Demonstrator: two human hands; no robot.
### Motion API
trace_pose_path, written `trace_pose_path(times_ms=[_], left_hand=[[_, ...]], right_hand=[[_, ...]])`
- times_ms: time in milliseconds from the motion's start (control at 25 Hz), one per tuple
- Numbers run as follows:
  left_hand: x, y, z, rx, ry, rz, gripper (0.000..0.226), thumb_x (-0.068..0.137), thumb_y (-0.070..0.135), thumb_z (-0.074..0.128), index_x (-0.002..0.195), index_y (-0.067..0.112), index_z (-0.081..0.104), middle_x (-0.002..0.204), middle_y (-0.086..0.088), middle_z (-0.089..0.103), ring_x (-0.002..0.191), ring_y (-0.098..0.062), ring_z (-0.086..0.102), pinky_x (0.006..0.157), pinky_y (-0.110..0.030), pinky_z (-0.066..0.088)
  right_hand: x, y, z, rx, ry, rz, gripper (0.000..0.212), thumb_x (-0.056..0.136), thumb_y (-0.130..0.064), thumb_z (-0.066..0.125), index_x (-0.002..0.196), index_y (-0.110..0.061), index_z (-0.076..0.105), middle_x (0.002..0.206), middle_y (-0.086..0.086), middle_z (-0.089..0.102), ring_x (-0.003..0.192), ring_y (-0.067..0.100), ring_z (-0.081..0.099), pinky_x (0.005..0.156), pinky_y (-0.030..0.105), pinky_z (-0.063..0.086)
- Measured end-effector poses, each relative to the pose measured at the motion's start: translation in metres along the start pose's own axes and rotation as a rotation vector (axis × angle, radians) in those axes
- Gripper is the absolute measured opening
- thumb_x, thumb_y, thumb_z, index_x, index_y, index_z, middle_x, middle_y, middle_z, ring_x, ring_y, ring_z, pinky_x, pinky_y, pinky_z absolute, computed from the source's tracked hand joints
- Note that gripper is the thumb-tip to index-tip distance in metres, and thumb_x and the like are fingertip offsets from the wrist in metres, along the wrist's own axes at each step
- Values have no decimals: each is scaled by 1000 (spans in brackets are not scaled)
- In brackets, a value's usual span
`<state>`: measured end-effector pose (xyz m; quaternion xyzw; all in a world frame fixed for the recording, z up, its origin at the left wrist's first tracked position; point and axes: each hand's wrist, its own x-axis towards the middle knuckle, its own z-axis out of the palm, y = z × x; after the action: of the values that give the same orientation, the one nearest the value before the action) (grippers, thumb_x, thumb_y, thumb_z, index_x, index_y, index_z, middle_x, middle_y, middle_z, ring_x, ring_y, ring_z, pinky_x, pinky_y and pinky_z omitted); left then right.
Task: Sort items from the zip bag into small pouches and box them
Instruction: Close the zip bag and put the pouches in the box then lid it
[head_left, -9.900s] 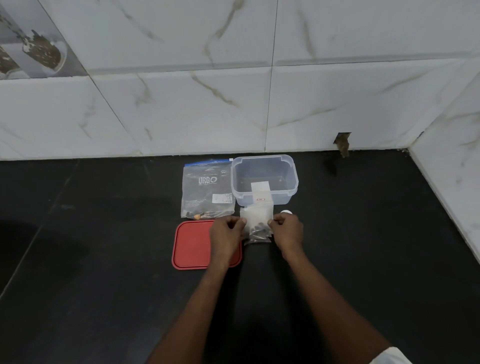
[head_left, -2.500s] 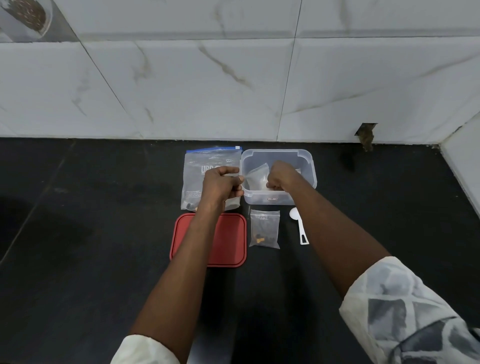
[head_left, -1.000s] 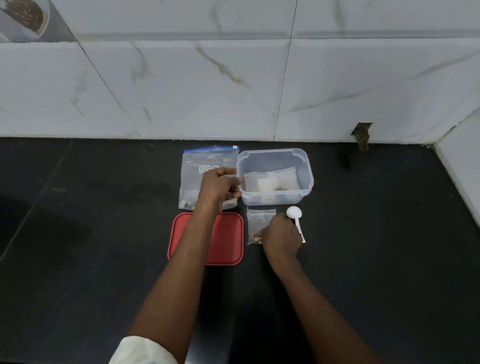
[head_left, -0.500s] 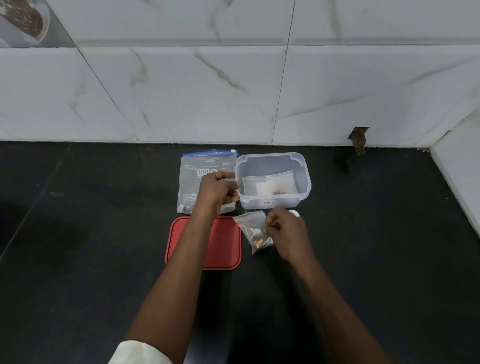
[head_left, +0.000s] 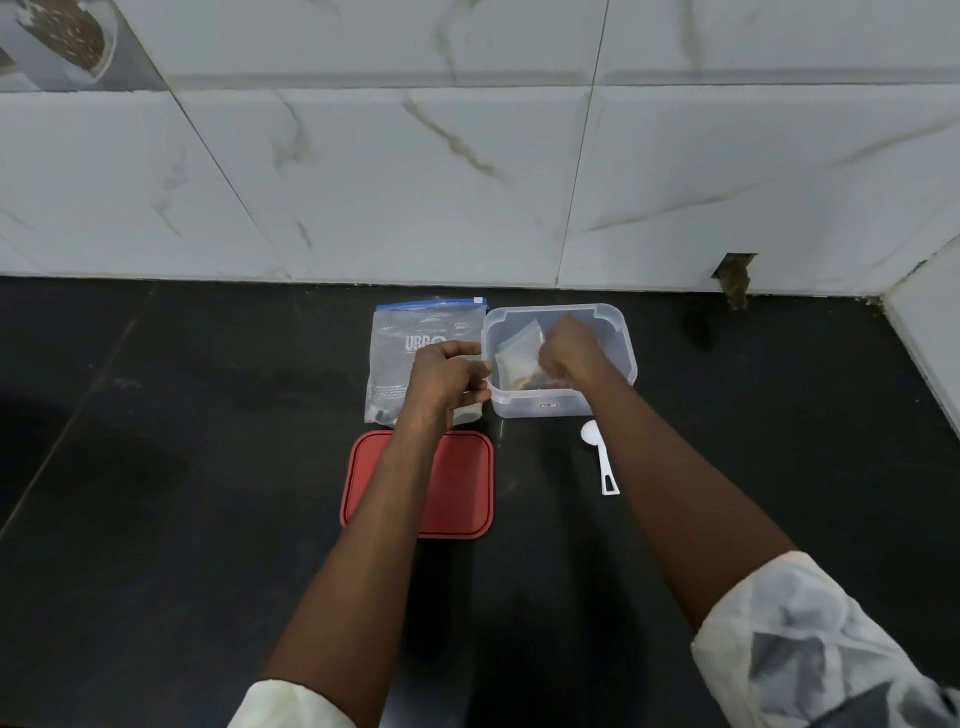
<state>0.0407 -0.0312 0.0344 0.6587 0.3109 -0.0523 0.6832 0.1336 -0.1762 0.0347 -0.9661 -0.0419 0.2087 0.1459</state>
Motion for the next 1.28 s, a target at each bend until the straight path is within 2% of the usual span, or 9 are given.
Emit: trace_pose_path(times_ms=[120, 280, 400, 600, 720, 840, 1080, 1160, 1280], left_hand=[[2, -1, 0, 13, 6, 1, 30, 86, -10, 66, 113, 1, 69, 80, -13, 68, 62, -17, 62, 72, -40, 63], [3, -1, -1, 13, 11, -5, 31, 85, -9, 68, 115, 0, 68, 77, -12, 67, 59, -16, 62, 69, -37, 64], [3, -1, 0, 14, 14, -9, 32, 85, -9, 69, 116, 1, 68, 81, -13, 68, 61, -17, 62, 68, -36, 64], [2, 0, 0, 21, 21, -21, 33, 86, -8, 70, 117, 2, 68, 84, -14, 69, 63, -17, 64, 69, -36, 64], [3, 1, -1, 19, 8, -20, 33, 85, -9, 70, 117, 0, 67, 80, -13, 68, 61, -17, 63, 67, -36, 65], [2, 2, 2, 26, 5, -14, 33, 85, -10, 67, 116, 1, 68, 78, -12, 67, 59, -16, 62, 68, -37, 64], [-2, 7, 3, 70, 22, 9, 32, 85, -11, 65, 114, 1, 68, 89, -19, 70, 57, -20, 61, 65, -39, 61], [-3, 6, 7, 194, 78, 52, 37, 84, -5, 67, 120, 2, 67, 106, -22, 71, 68, -27, 66, 73, -42, 61], [-10, 8, 20, 650, 305, 417, 41, 90, 0, 59, 130, 6, 65, 128, -16, 62, 105, -30, 65, 94, -36, 49]], right_hand=[[6, -5, 14, -54, 14, -49, 43, 82, -18, 76, 120, -5, 61, 116, 12, 67, 104, 27, 64, 89, 31, 49], [8, -1, 16, -53, 152, -39, 33, 84, -14, 73, 115, -7, 63, 113, 11, 69, 103, 27, 66, 82, 31, 50], [8, 0, 15, -64, 109, -25, 34, 84, -6, 72, 117, -4, 62, 117, 12, 67, 106, 28, 65, 89, 32, 50], [5, -2, 15, -149, 146, -90, 39, 84, -14, 75, 121, -9, 61, 118, 10, 67, 107, 27, 64, 90, 35, 51], [7, -6, 11, -173, 7, -179, 45, 76, -19, 83, 117, -8, 67, 115, 9, 69, 101, 28, 65, 94, 37, 52], [4, -8, 14, -192, -125, -274, 34, 83, -12, 73, 116, -11, 72, 120, 7, 66, 104, 26, 62, 91, 29, 48], [-3, 18, -2, 133, -74, -261, 33, 90, 4, 58, 118, -8, 70, 116, 13, 69, 98, 29, 67, 92, 37, 55], [-3, 36, -11, 130, 57, -252, 34, 91, 6, 53, 114, -9, 72, 120, 8, 68, 106, 26, 65, 99, 34, 50], [-6, 57, -22, 59, 197, -272, 34, 92, 4, 49, 115, -8, 71, 126, 8, 65, 115, 23, 60, 101, 26, 41]])
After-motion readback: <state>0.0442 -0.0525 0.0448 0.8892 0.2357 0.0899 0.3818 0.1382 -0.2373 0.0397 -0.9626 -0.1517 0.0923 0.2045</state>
